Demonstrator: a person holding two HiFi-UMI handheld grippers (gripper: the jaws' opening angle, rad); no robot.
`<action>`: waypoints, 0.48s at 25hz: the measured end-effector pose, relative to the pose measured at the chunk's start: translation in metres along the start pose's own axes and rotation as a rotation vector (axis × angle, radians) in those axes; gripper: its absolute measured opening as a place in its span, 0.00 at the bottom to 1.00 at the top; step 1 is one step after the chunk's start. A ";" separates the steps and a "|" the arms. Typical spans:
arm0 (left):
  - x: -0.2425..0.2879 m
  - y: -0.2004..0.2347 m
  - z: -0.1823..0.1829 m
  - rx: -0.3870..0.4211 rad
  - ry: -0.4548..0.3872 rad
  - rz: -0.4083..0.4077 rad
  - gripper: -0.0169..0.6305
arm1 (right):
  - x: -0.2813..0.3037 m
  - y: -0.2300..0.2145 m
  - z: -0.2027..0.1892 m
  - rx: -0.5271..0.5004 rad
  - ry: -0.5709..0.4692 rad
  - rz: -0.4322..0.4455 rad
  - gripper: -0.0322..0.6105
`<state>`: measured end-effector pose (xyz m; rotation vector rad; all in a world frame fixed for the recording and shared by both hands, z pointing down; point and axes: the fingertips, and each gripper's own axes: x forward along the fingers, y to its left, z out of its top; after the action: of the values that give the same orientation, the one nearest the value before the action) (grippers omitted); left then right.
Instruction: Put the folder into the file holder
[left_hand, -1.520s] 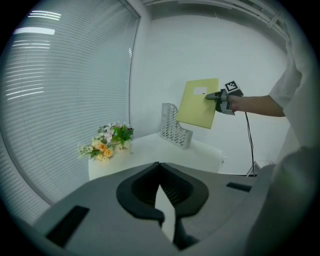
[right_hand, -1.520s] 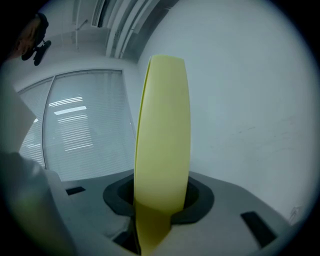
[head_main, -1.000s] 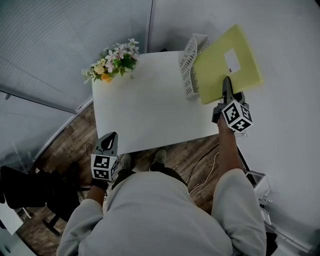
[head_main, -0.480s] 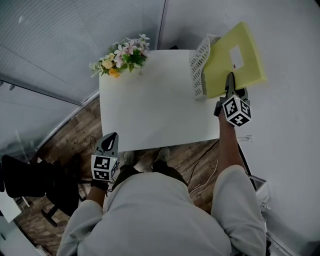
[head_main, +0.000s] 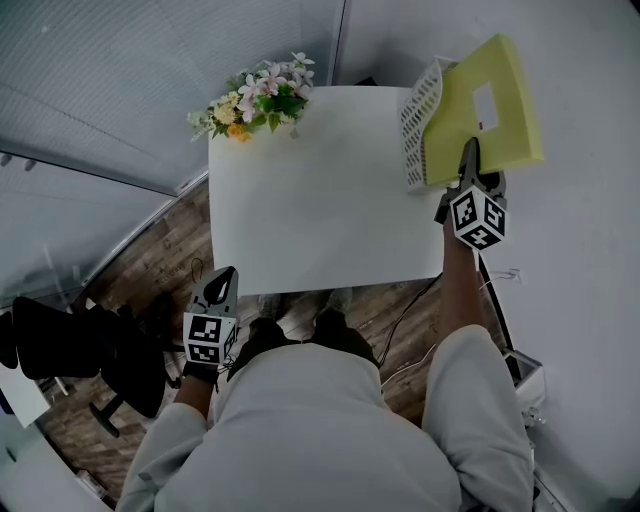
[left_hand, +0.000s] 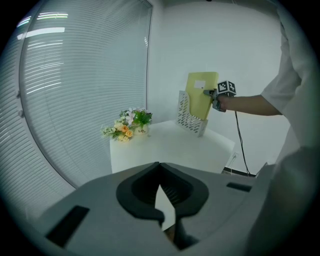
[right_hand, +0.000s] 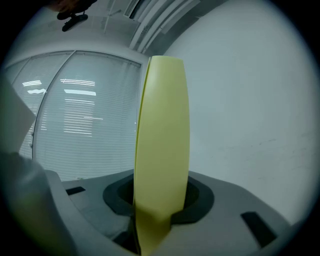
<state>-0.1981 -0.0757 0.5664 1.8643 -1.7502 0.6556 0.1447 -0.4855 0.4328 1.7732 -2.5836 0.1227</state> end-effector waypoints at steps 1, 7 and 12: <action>0.000 0.000 -0.002 0.000 0.007 0.001 0.04 | 0.001 0.000 -0.002 -0.003 -0.004 0.002 0.27; 0.002 -0.003 -0.011 -0.001 0.040 0.006 0.04 | 0.006 0.000 -0.017 -0.007 -0.014 0.006 0.27; 0.006 -0.006 -0.014 0.002 0.059 0.003 0.04 | 0.008 0.000 -0.039 -0.013 0.005 0.010 0.28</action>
<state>-0.1914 -0.0709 0.5813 1.8246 -1.7161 0.7068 0.1397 -0.4905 0.4724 1.7534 -2.5845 0.1102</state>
